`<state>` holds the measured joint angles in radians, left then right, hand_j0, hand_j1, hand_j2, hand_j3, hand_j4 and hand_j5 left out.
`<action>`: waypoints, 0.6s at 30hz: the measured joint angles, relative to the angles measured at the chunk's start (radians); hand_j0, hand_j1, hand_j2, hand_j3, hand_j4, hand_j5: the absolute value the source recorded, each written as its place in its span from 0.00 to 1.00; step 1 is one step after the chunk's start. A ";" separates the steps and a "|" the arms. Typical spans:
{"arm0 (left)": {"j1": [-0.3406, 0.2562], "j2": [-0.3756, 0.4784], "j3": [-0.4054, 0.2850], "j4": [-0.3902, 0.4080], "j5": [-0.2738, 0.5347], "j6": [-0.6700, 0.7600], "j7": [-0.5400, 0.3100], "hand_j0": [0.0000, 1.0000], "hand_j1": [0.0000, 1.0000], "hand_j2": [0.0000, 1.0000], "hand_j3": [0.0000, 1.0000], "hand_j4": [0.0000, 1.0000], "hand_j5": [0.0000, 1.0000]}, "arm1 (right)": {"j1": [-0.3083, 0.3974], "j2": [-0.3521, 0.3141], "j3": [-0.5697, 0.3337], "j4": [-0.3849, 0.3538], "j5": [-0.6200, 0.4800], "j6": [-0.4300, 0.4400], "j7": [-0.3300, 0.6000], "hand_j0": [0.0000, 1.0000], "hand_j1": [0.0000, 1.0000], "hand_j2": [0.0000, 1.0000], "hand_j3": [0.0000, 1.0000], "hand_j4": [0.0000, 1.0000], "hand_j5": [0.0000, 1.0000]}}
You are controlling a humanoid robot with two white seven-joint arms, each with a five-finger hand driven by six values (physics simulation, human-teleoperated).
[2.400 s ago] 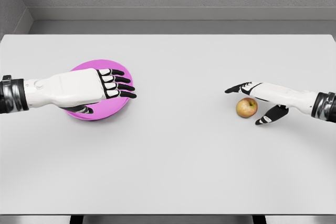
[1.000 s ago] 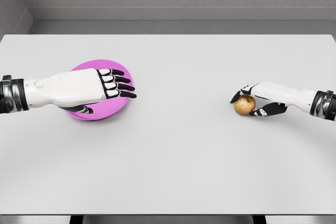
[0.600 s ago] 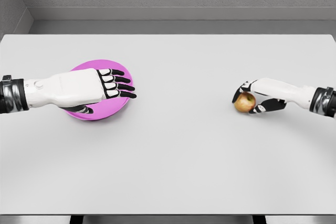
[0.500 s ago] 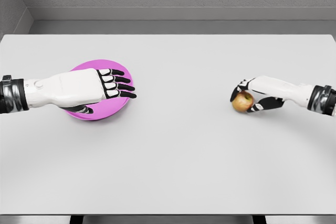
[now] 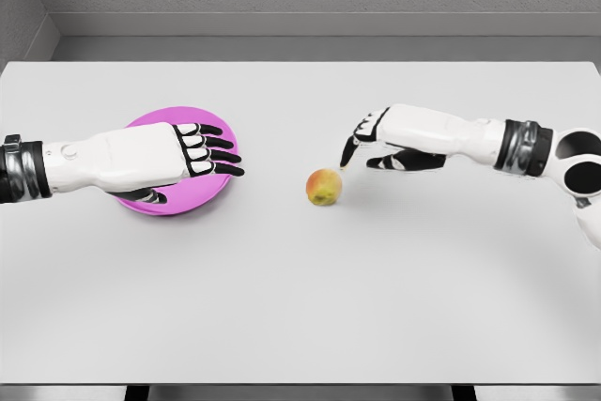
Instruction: Put the apple on the plate with both arms
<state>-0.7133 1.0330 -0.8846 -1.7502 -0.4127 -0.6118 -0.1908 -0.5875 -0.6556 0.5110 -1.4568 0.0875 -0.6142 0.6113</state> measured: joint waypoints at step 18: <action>-0.038 -0.079 -0.047 0.000 0.000 0.000 -0.006 1.00 1.00 1.00 1.00 1.00 1.00 | 0.037 -0.132 -0.196 0.179 -0.033 0.000 0.000 1.00 1.00 1.00 1.00 1.00 1.00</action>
<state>-0.7516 0.9537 -0.9316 -1.7503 -0.4123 -0.6118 -0.1965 -0.5507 -0.7875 0.3149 -1.2777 0.0541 -0.6138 0.6113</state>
